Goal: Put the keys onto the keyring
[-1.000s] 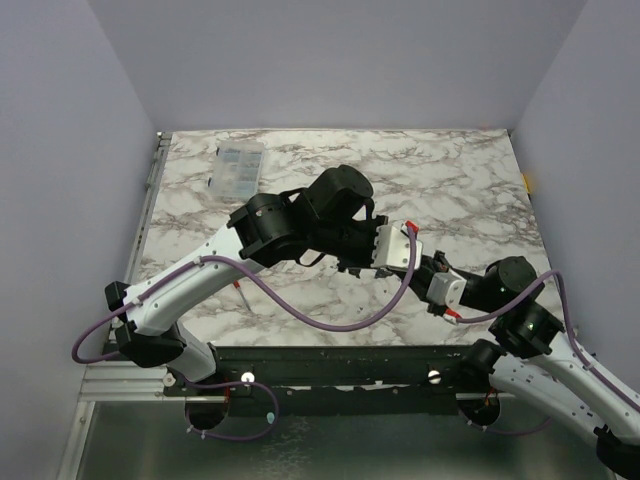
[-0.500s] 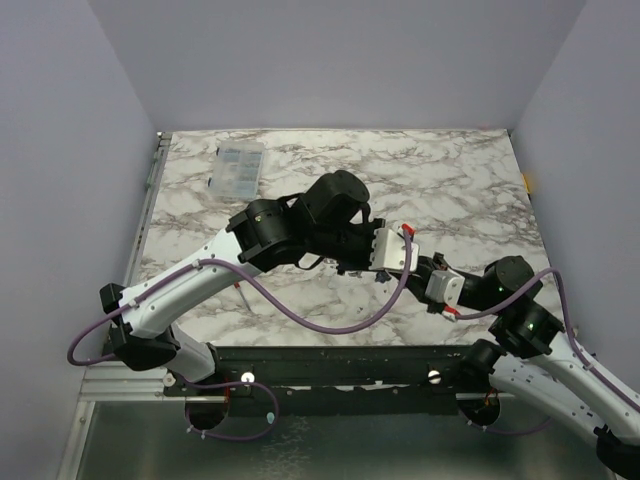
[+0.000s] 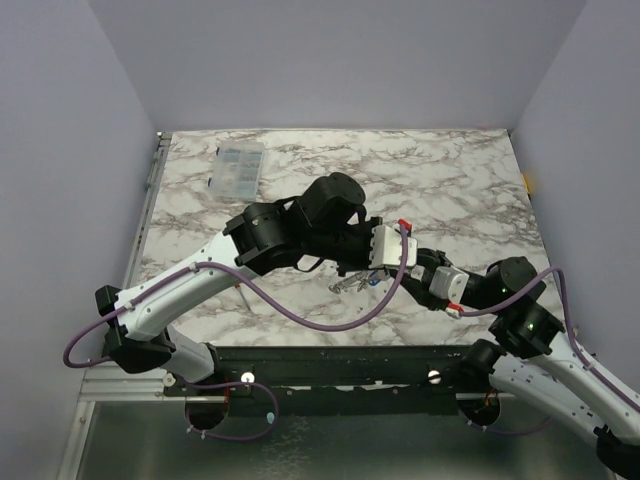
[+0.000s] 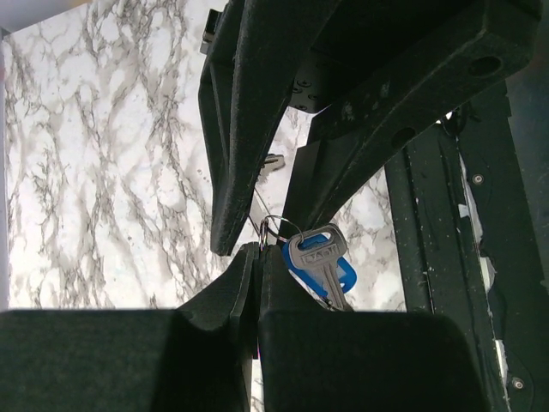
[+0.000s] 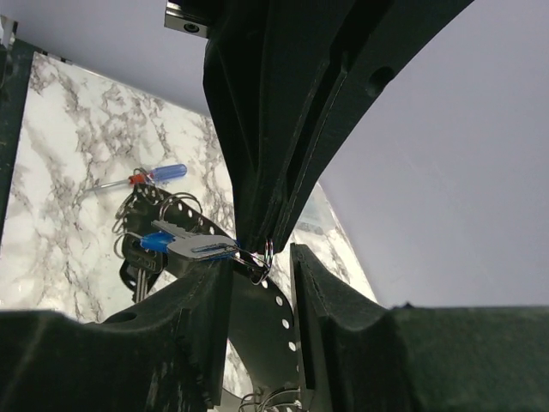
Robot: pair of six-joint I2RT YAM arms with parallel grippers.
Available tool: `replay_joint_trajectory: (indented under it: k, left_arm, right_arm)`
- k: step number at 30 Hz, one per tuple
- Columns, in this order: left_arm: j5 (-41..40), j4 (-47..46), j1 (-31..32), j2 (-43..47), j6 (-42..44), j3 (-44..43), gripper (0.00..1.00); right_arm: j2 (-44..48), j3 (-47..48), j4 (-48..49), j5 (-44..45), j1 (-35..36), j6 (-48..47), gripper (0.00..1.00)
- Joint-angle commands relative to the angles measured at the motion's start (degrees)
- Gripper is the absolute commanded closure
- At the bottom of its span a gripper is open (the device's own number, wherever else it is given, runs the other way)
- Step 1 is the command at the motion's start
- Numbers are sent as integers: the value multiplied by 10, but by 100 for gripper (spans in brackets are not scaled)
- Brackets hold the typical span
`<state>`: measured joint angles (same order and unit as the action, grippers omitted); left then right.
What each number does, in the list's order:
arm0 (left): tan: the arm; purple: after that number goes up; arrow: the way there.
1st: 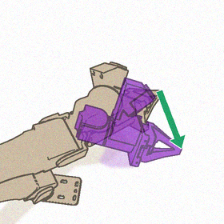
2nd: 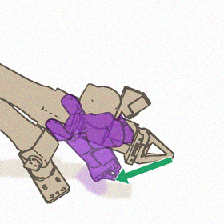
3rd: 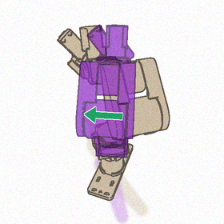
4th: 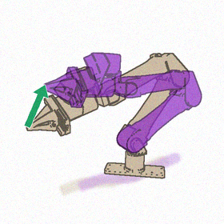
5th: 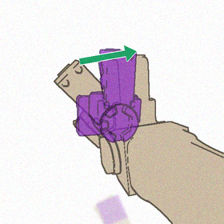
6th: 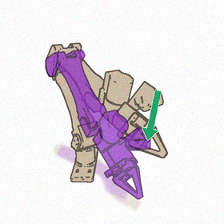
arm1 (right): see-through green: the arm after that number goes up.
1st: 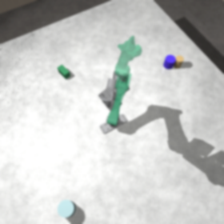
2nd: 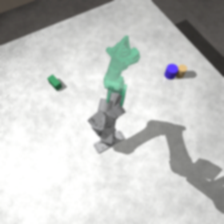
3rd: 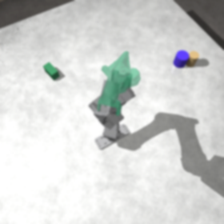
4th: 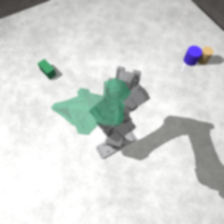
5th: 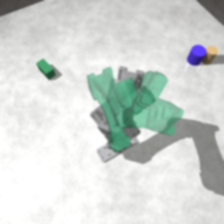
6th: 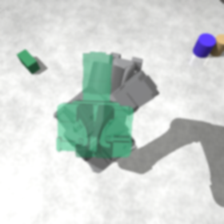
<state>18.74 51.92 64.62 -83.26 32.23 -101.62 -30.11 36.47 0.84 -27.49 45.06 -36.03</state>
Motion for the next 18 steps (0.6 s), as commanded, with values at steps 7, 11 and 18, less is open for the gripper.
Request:
replay_joint_trajectory:
  k: [7, 11, 18]
  left_arm:
    - [-9, -27, 5, 23, -25, 19, 100]
    - [-14, -47, 5, 35, -36, 39, 100]
    - [-37, -90, 5, 56, -55, 74, 100]
  right_arm:
    - [8, 18, -26, 34, 5, -10, 56]
    - [22, 18, -49, 53, 5, -6, 52]
    - [38, 9, -79, 87, 5, 7, 50]
